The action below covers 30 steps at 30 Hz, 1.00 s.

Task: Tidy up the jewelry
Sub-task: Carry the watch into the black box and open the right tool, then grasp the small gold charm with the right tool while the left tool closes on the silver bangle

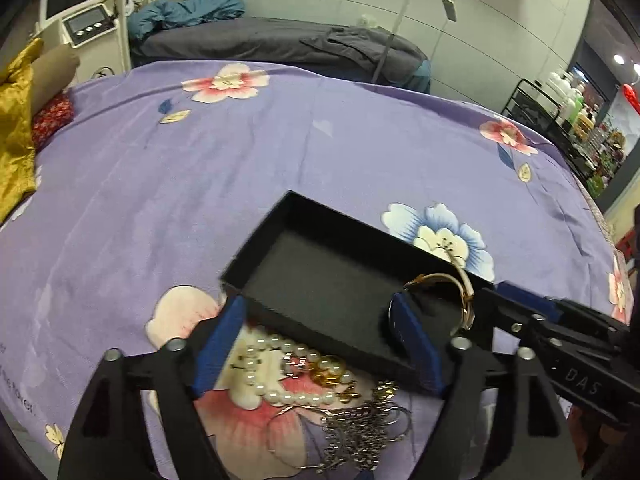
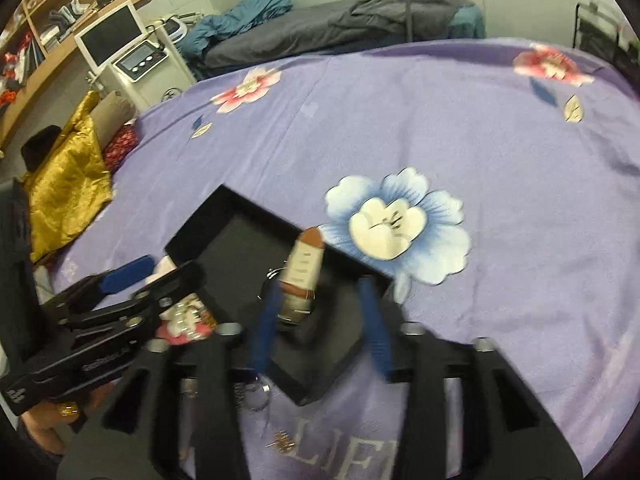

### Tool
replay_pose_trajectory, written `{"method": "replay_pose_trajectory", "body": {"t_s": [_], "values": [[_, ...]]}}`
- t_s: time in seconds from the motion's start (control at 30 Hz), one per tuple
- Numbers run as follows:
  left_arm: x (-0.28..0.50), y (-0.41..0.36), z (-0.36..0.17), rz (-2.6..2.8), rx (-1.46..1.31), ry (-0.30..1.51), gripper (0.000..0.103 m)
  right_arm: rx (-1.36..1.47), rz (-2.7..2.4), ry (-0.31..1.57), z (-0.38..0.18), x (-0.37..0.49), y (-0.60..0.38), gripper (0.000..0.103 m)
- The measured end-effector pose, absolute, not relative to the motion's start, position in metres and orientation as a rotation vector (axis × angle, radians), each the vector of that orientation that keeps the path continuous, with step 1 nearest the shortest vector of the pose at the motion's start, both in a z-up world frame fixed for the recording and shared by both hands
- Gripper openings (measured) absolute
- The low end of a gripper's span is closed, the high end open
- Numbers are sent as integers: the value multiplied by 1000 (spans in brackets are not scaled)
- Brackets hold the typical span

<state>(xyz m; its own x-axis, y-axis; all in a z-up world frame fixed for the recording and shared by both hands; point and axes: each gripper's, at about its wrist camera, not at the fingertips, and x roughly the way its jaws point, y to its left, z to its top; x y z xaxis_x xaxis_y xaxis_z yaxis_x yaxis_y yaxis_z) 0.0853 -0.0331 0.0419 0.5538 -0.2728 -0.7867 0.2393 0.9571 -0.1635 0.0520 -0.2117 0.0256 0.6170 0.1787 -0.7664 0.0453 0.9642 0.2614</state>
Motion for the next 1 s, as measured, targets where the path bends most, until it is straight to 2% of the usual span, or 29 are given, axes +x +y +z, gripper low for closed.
{"method": "replay_pose_trajectory", "body": {"t_s": [0.03,0.1,0.3,0.53,0.7,0.8,0.87,1.0], "values": [[84,-29,42,-288,-40,929,86,250,59,886,27,50,-211,64],[81,-18,41,-244,-46,922,92,226,44,868,30,47,-212,64],[67,13,28,-186,-97,969,93,181,62,904,23,29,-209,63],[33,15,11,-198,-10,1007,93,76,121,980,1,-13,-192,63],[15,6,6,-249,56,1000,92,-55,180,970,-9,-34,-172,56],[7,0,4,-297,66,989,91,-89,213,986,-17,-38,-165,50],[1,-6,0,-331,83,992,82,-97,222,999,-21,-38,-163,48],[-4,-18,-8,-372,126,1009,72,-111,242,1010,-26,-40,-161,47]]}}
